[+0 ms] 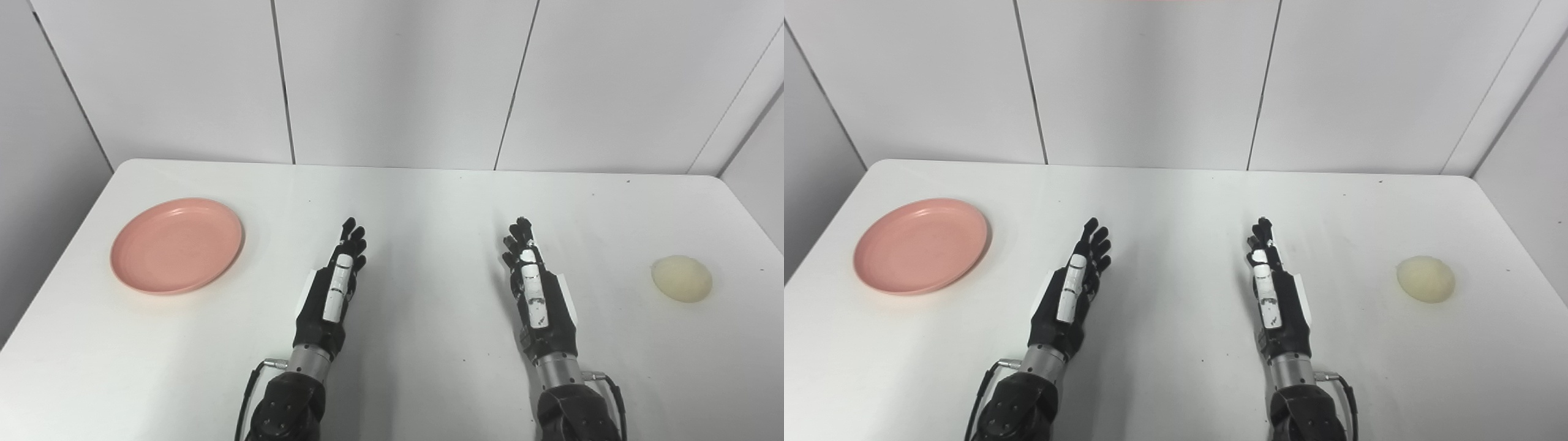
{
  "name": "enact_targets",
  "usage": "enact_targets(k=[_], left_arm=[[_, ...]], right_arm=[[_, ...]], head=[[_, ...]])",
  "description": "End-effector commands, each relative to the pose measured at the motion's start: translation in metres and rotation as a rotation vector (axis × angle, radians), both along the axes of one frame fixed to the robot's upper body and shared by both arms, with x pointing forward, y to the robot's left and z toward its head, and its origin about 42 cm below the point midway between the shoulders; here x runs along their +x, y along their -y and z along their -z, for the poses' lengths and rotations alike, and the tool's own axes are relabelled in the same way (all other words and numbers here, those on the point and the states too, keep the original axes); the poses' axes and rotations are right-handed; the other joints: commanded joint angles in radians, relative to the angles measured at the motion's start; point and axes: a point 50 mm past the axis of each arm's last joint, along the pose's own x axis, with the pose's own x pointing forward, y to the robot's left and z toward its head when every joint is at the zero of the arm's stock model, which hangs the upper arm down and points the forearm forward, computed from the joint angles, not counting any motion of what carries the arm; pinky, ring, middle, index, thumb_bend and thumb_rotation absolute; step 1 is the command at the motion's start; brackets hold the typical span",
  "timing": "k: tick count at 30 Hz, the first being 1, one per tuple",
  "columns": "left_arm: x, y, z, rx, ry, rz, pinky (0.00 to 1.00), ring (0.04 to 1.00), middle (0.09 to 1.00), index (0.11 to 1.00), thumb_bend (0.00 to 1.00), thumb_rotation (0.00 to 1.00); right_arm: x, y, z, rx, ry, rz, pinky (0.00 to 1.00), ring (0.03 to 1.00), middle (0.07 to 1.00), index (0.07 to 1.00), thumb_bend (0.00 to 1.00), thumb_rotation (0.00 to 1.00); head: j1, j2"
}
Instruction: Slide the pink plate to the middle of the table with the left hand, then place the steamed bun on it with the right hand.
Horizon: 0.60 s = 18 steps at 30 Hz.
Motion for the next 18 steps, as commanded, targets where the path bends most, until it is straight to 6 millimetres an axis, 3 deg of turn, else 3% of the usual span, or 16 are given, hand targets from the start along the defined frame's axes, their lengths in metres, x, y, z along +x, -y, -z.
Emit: enact_targets(k=[1, 6, 18], left_arm=[[-0.0007, -0.0063, 0.0098, 0.032, 0.007, -0.018, 1.00, 1.000, 1.000, 1.000, 0.57, 1.00], [0.0079, -0.0107, 0.0124, 0.044, 0.020, -0.054, 1.00, 1.000, 1.000, 1.000, 0.58, 1.00], [0.0056, -0.0071, 0.0133, 0.098, 0.012, -0.052, 1.00, 1.000, 1.000, 1.000, 0.60, 1.00]], right_arm=[[-0.0014, -0.0018, -0.0007, -0.002, 0.027, -0.015, 1.00, 0.989, 0.994, 0.995, 0.64, 0.95], [-0.0011, -0.0015, -0.0001, -0.017, 0.033, -0.010, 1.00, 0.993, 0.995, 0.998, 0.64, 0.95], [-0.0013, -0.0016, 0.0002, -0.055, 0.054, 0.017, 1.00, 0.986, 0.992, 0.997, 0.60, 0.95]], head=[[0.000, 0.000], [0.001, -0.002], [0.004, -0.008]])
